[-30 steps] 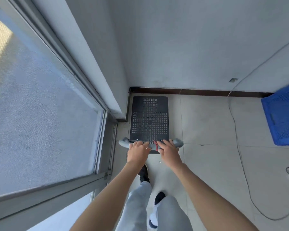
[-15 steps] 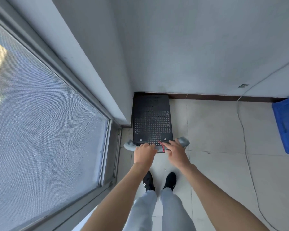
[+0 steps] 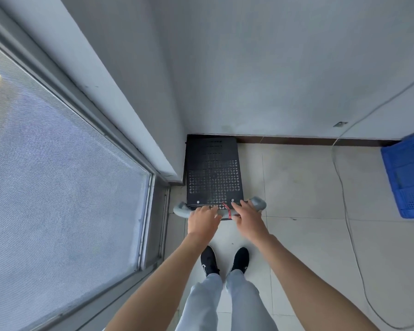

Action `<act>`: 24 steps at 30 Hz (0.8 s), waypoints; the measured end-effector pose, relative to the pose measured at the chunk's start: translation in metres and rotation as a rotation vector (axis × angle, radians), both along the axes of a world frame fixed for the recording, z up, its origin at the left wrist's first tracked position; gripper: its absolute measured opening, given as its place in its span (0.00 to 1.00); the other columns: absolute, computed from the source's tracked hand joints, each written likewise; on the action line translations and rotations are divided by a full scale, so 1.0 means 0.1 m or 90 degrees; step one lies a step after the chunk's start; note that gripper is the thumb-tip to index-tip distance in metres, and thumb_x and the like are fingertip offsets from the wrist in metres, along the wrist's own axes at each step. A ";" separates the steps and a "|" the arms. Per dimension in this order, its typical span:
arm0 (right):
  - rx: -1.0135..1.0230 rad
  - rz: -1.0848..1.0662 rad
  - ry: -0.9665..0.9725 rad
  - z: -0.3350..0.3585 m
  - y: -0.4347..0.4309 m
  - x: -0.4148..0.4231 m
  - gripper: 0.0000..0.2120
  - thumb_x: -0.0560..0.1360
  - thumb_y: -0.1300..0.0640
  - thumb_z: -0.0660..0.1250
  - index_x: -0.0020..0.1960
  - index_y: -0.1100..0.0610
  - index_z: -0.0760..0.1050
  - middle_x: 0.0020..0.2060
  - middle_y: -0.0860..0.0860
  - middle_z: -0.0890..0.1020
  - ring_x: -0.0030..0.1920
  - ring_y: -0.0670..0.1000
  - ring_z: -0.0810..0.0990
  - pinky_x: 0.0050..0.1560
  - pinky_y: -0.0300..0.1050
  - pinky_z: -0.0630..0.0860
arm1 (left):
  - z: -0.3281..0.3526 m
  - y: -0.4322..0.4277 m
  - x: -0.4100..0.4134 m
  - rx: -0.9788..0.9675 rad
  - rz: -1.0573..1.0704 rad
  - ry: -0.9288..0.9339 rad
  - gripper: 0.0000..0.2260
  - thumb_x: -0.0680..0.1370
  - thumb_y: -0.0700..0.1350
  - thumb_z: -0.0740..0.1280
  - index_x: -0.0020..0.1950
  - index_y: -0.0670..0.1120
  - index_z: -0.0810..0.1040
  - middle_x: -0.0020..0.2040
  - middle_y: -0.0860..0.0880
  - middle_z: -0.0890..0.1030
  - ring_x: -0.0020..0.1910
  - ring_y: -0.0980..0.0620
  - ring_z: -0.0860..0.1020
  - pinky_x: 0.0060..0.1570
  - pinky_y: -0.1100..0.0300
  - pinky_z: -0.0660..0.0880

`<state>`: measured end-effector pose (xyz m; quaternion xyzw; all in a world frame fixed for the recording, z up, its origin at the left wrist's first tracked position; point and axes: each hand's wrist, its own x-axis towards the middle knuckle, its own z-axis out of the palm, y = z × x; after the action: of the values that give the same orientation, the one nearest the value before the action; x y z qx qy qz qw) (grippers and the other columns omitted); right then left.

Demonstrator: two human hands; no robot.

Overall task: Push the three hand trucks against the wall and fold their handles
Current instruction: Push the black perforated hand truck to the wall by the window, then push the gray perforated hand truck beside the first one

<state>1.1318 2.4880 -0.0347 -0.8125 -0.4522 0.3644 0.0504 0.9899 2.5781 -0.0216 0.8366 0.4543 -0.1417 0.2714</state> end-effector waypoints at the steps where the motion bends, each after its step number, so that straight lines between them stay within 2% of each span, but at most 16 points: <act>1: 0.010 -0.014 0.001 0.02 -0.04 -0.01 0.23 0.82 0.57 0.55 0.77 0.51 0.59 0.76 0.56 0.62 0.78 0.59 0.53 0.72 0.63 0.62 | 0.00 -0.04 -0.02 -0.005 -0.006 0.003 0.14 0.80 0.52 0.59 0.63 0.49 0.76 0.57 0.45 0.80 0.60 0.42 0.76 0.54 0.49 0.71; 3: 0.031 -0.045 -0.006 0.05 -0.14 -0.02 0.23 0.82 0.57 0.55 0.77 0.53 0.58 0.75 0.55 0.64 0.77 0.58 0.56 0.71 0.62 0.64 | 0.00 -0.10 -0.05 0.006 -0.035 0.013 0.19 0.81 0.52 0.59 0.71 0.49 0.71 0.66 0.45 0.76 0.68 0.43 0.70 0.66 0.47 0.66; 4: 0.036 -0.057 -0.013 0.07 -0.19 -0.02 0.23 0.82 0.57 0.55 0.77 0.53 0.58 0.74 0.55 0.65 0.77 0.56 0.57 0.71 0.62 0.64 | 0.03 -0.14 -0.06 0.019 -0.051 0.014 0.19 0.81 0.52 0.58 0.71 0.49 0.69 0.67 0.45 0.75 0.70 0.43 0.68 0.68 0.47 0.64; 7: 0.053 -0.082 -0.029 0.20 -0.35 -0.01 0.24 0.82 0.57 0.56 0.77 0.54 0.59 0.73 0.56 0.67 0.75 0.55 0.61 0.70 0.62 0.65 | 0.15 -0.24 -0.01 0.035 -0.083 -0.005 0.18 0.81 0.52 0.58 0.70 0.49 0.70 0.67 0.45 0.76 0.70 0.44 0.69 0.69 0.45 0.63; 10: 0.074 -0.114 -0.070 0.37 -0.56 0.07 0.22 0.81 0.58 0.56 0.75 0.54 0.60 0.71 0.54 0.68 0.72 0.57 0.65 0.67 0.61 0.68 | 0.33 -0.38 0.17 0.017 -0.130 -0.023 0.20 0.82 0.53 0.57 0.73 0.50 0.66 0.68 0.48 0.75 0.70 0.46 0.69 0.72 0.42 0.62; 14: 0.083 -0.214 -0.073 0.63 -1.05 0.23 0.23 0.81 0.57 0.54 0.76 0.54 0.59 0.74 0.56 0.67 0.74 0.60 0.61 0.71 0.61 0.63 | 0.59 -0.71 0.56 0.018 -0.225 -0.054 0.21 0.81 0.53 0.59 0.74 0.55 0.65 0.69 0.48 0.75 0.70 0.46 0.71 0.72 0.39 0.58; 17: 0.097 -0.313 -0.078 0.79 -1.68 0.37 0.24 0.80 0.57 0.56 0.76 0.53 0.60 0.71 0.58 0.69 0.72 0.60 0.64 0.69 0.58 0.65 | 0.75 -1.18 0.93 0.055 -0.344 -0.058 0.21 0.81 0.56 0.57 0.73 0.51 0.67 0.69 0.46 0.75 0.71 0.44 0.70 0.72 0.42 0.59; 20: 0.084 -0.427 -0.074 0.95 -2.58 0.37 0.24 0.81 0.54 0.56 0.76 0.52 0.59 0.72 0.57 0.68 0.74 0.59 0.63 0.71 0.58 0.64 | 0.87 -1.93 1.19 0.086 -0.454 -0.053 0.24 0.82 0.59 0.54 0.74 0.48 0.66 0.67 0.45 0.77 0.69 0.43 0.71 0.70 0.43 0.64; 24: 0.032 -0.554 -0.110 1.17 -4.10 0.08 0.25 0.81 0.52 0.55 0.77 0.52 0.57 0.73 0.55 0.67 0.73 0.57 0.63 0.71 0.60 0.62 | 1.04 -3.26 1.30 0.059 -0.571 -0.067 0.25 0.82 0.59 0.53 0.77 0.50 0.62 0.73 0.47 0.72 0.75 0.44 0.64 0.74 0.41 0.57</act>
<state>1.1394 2.0782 0.0821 -0.9531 -0.0797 0.2290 0.1811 1.1195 2.2520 0.0820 0.9680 0.0384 -0.1818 0.1685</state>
